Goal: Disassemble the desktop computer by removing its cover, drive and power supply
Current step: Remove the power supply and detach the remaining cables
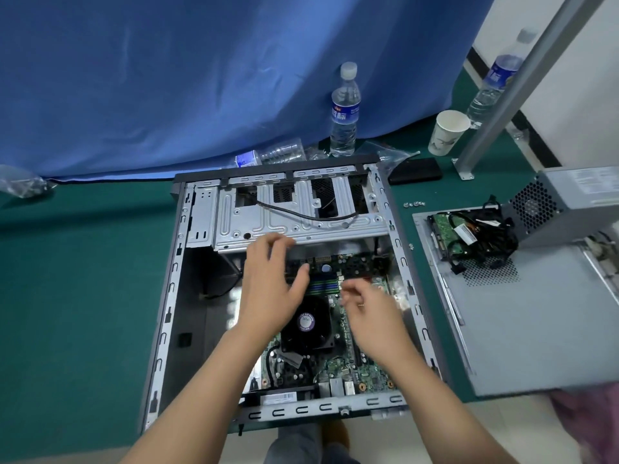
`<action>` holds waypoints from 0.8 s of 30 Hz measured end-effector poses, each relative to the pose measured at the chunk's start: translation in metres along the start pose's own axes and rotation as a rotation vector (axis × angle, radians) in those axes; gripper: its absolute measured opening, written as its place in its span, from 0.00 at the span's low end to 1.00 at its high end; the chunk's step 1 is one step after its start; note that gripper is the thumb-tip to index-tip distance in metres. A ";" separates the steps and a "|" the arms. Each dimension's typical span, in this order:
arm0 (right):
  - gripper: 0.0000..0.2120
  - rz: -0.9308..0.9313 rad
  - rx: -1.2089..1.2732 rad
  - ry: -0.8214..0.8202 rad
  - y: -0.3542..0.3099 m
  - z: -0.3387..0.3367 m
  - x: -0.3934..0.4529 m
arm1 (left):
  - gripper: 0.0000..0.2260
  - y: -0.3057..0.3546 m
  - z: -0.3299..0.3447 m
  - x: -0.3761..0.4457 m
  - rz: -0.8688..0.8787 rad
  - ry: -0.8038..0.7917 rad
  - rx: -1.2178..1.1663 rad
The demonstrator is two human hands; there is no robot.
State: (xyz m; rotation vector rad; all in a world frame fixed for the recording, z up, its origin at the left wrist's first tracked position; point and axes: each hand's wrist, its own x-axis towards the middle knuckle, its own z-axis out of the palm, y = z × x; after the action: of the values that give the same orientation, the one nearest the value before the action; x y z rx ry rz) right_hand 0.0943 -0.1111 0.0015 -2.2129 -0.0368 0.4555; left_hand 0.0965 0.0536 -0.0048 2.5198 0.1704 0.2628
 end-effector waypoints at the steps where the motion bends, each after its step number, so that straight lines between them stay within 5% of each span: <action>1: 0.15 0.067 0.021 -0.042 0.002 0.004 0.001 | 0.16 0.002 0.004 -0.006 0.040 -0.019 0.026; 4: 0.17 0.360 0.426 0.000 0.006 0.008 0.008 | 0.16 0.003 0.016 -0.015 0.169 -0.105 0.136; 10: 0.21 0.677 1.237 0.267 0.012 0.006 0.039 | 0.34 -0.010 0.043 -0.011 0.136 -0.620 0.282; 16: 0.24 0.695 1.446 0.391 0.017 0.014 0.057 | 0.40 -0.020 0.058 -0.002 0.202 -0.703 0.421; 24: 0.13 0.738 1.537 0.498 0.018 0.017 0.072 | 0.37 -0.026 0.068 -0.005 0.201 -0.606 0.457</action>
State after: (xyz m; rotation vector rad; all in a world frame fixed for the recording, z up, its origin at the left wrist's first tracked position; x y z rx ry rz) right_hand 0.1535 -0.0966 -0.0443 -0.6767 1.0506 0.1493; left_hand 0.1050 0.0361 -0.0756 2.9356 -0.2978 -0.5226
